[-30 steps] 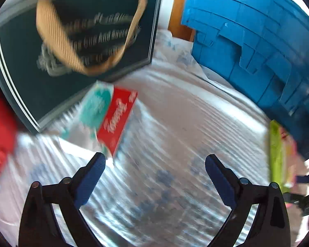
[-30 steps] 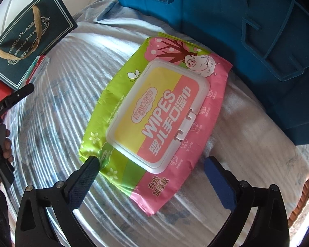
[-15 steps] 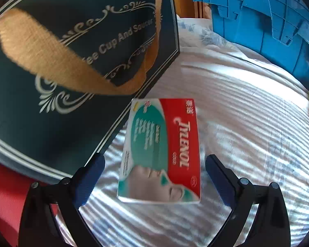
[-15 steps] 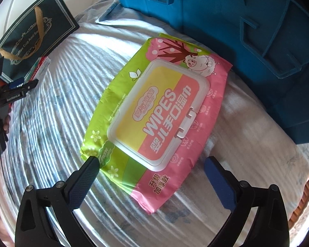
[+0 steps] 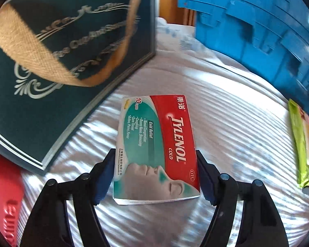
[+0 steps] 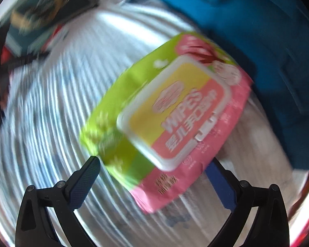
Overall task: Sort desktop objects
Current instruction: 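Position the left tool around the red-white Tylenol box and grasp it, then grasp the pink-green wipes pack edge with the right tool while the left tool holds the Tylenol box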
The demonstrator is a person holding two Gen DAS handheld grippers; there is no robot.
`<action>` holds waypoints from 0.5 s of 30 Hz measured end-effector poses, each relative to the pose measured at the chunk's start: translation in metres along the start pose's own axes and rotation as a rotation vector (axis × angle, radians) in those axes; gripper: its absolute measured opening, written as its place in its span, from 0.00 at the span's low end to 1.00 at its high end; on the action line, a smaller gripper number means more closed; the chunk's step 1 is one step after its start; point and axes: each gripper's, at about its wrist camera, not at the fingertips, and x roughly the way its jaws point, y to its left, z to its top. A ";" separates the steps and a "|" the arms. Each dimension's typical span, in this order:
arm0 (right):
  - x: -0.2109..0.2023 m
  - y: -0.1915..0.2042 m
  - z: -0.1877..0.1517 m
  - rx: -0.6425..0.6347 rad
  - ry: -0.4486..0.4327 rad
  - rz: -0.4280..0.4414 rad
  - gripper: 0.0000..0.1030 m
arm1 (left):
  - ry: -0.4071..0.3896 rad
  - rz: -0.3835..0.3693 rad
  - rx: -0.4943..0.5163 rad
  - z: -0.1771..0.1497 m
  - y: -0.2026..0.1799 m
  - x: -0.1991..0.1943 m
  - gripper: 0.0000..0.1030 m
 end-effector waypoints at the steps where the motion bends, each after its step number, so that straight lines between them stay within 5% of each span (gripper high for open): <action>1: -0.002 -0.004 -0.003 0.028 -0.020 0.022 1.00 | -0.001 0.000 -0.004 0.004 -0.005 0.003 0.69; 5: -0.016 -0.032 -0.012 0.276 -0.087 0.121 0.94 | 0.003 0.008 -0.016 0.001 -0.019 0.000 0.69; 9: -0.014 -0.031 -0.005 0.347 -0.058 0.113 1.00 | 0.017 0.010 -0.018 -0.002 -0.022 -0.004 0.69; 15: -0.007 -0.008 0.007 0.377 -0.062 -0.014 1.00 | 0.012 0.014 -0.025 -0.001 -0.030 0.001 0.70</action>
